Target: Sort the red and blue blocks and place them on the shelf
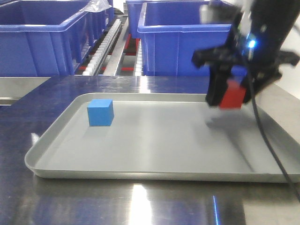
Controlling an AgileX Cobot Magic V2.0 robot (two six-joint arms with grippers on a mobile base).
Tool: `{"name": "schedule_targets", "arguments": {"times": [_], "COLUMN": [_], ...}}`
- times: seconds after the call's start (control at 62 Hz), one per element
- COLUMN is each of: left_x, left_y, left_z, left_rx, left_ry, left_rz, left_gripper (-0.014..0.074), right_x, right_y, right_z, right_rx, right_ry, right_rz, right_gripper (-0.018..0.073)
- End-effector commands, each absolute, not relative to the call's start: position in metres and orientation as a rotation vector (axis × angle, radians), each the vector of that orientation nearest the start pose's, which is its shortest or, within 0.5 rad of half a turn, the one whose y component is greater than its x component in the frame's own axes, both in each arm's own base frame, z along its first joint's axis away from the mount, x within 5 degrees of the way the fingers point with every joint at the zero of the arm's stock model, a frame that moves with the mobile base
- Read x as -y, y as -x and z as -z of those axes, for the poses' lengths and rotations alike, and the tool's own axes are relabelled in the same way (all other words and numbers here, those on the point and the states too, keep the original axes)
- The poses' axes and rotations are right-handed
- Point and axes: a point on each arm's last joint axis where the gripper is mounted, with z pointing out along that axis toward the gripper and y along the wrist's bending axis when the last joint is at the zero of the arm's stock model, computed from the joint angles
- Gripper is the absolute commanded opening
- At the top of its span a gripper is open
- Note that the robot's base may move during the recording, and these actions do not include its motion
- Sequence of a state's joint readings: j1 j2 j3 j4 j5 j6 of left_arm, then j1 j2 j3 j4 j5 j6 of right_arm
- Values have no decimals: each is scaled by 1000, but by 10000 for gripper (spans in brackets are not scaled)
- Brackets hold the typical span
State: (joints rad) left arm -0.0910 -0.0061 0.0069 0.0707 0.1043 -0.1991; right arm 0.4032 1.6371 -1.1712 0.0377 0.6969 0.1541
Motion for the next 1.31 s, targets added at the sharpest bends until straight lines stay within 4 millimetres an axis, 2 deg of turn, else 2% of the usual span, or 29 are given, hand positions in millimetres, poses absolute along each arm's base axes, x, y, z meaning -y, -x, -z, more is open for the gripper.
{"name": "schedule_targets", "arguments": {"times": [0.0, 0.242, 0.322, 0.451, 0.645, 0.725, 0.919, 1.08, 1.289], "left_x": [5, 5, 5, 5, 5, 5, 5, 5, 5], "left_y": [-56, -56, -56, -56, -56, -56, -56, -56, -56], "left_z": [-202, -202, -202, -202, -202, -202, -202, -202, -202], "left_rx": [-1514, -1514, -1514, -1514, -1514, -1514, -1514, -1514, -1514], "left_ry": [37, 37, 37, 37, 37, 37, 37, 37, 37], "left_rz": [184, 184, 184, 184, 184, 184, 184, 184, 184], "left_gripper": [139, 139, 139, 139, 139, 139, 139, 139, 139], "right_x": [-126, -85, -65, -39, -16, -12, -8, -7, -6], "right_y": [-309, -281, -266, -237, -188, -173, -138, -122, -114], "right_z": [-301, -364, -380, -391, -377, -371, -341, -317, -295], "right_rx": [-2436, -2176, -2089, -1977, -1882, -1846, -1790, -1796, -1822], "right_ry": [289, 161, 98, 18, -47, -61, -69, -69, -69], "right_rz": [-243, -252, -235, -203, -145, -137, -133, -133, -131], "right_gripper": [66, 66, 66, 66, 66, 66, 66, 66, 66]}}
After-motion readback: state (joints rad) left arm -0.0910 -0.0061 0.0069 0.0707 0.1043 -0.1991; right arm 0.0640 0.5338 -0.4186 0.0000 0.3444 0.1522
